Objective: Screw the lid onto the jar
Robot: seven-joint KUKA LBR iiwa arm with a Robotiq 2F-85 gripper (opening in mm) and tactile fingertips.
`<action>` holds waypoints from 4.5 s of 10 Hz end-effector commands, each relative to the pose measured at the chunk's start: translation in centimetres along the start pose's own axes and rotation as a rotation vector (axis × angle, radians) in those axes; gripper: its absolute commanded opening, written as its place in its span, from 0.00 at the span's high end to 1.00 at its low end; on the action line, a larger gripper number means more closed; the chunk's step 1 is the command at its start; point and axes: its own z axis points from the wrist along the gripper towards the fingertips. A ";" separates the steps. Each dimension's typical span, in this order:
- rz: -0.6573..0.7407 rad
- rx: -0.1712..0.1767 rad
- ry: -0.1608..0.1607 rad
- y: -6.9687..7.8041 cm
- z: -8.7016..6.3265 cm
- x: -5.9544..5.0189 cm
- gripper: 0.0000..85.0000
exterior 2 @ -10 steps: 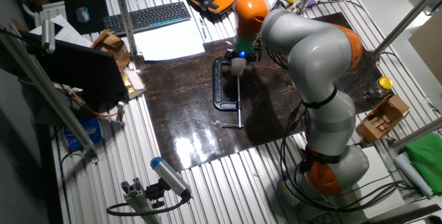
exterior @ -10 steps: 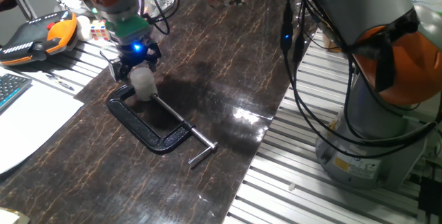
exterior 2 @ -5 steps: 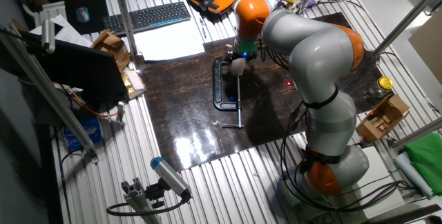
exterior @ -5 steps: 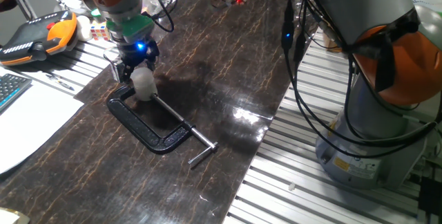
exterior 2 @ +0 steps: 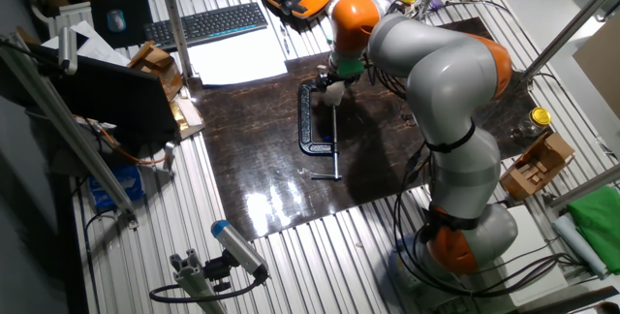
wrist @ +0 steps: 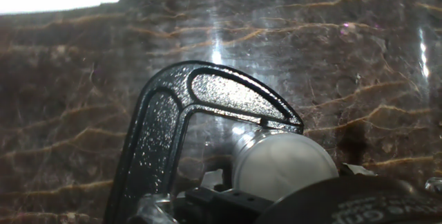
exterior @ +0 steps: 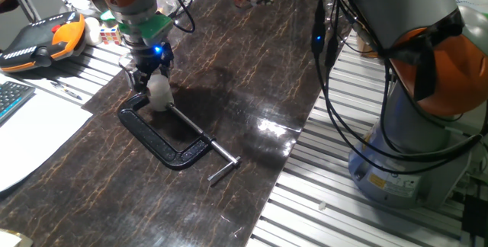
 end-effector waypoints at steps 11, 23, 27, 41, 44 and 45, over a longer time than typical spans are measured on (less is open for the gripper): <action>-0.021 -0.006 -0.006 0.0 0.2 0.0 0.19; 0.218 -0.013 0.005 0.1 0.4 0.0 0.20; 0.316 -0.007 0.011 0.0 0.4 0.0 0.20; 0.942 -0.003 0.035 0.0 0.4 0.0 0.19; 1.067 -0.006 0.029 0.0 0.5 0.0 0.19; 1.117 -0.003 0.028 0.0 0.5 0.0 0.20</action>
